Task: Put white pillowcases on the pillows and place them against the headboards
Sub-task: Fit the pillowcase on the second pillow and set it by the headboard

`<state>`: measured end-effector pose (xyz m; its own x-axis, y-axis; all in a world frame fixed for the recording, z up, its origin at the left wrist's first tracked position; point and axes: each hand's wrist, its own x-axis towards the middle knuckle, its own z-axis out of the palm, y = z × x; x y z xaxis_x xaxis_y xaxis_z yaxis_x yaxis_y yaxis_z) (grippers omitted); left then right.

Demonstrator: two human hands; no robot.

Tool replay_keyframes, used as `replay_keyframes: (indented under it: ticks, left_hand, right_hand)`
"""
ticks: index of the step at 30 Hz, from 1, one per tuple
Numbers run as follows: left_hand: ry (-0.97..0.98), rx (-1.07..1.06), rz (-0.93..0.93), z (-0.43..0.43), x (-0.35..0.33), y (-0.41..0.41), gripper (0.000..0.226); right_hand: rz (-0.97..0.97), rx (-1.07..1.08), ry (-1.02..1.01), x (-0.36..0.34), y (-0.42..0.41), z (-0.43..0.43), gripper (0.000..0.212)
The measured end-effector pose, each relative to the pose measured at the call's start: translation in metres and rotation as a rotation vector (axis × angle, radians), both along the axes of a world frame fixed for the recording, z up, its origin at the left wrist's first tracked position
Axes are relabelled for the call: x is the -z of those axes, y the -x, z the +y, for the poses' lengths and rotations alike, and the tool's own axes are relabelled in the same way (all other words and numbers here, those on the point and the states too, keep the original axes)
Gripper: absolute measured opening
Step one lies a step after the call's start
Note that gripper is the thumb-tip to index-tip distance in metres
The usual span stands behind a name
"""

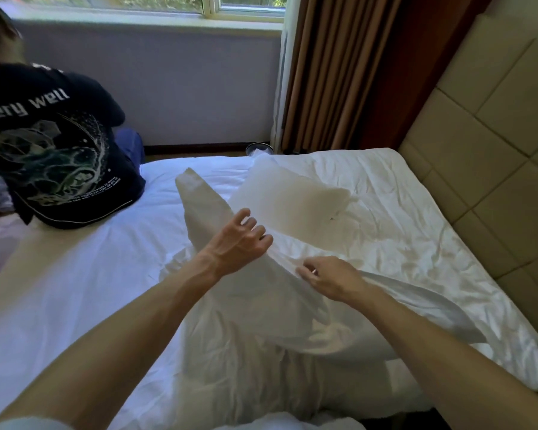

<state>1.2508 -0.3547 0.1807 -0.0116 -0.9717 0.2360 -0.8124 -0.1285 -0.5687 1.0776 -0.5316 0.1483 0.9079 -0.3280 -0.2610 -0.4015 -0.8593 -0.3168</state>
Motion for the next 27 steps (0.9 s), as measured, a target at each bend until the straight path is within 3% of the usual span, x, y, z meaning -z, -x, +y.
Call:
replay_keyframes:
  ticks: [2, 8, 12, 20, 24, 27]
  left_hand:
    - [-0.009, 0.005, -0.019, 0.001, -0.005, -0.004, 0.028]
    - [-0.031, -0.156, -0.013, 0.035, -0.015, -0.038, 0.021]
    - [-0.052, -0.385, 0.066, 0.070, -0.026, -0.054, 0.008]
    - [0.013, -0.604, 0.214, 0.115, -0.018, -0.067, 0.035]
    - [0.103, -0.611, 0.394, 0.125, -0.006, -0.064, 0.067]
    - [0.139, -0.633, 0.444, 0.128, -0.007, -0.068, 0.060]
  right_hand:
    - [-0.035, 0.022, 0.033, 0.000, -0.006, -0.001, 0.026]
    - [0.023, -0.027, 0.106, 0.011, -0.039, 0.017, 0.059]
    - [0.052, -0.045, 0.148, 0.018, -0.056, 0.024, 0.061]
    - [0.023, -0.043, 0.264, 0.029, -0.067, 0.034, 0.054]
    - [0.036, -0.046, 0.261, 0.028, -0.064, 0.033, 0.053]
    - [0.051, -0.047, 0.265, 0.023, -0.062, 0.034, 0.054]
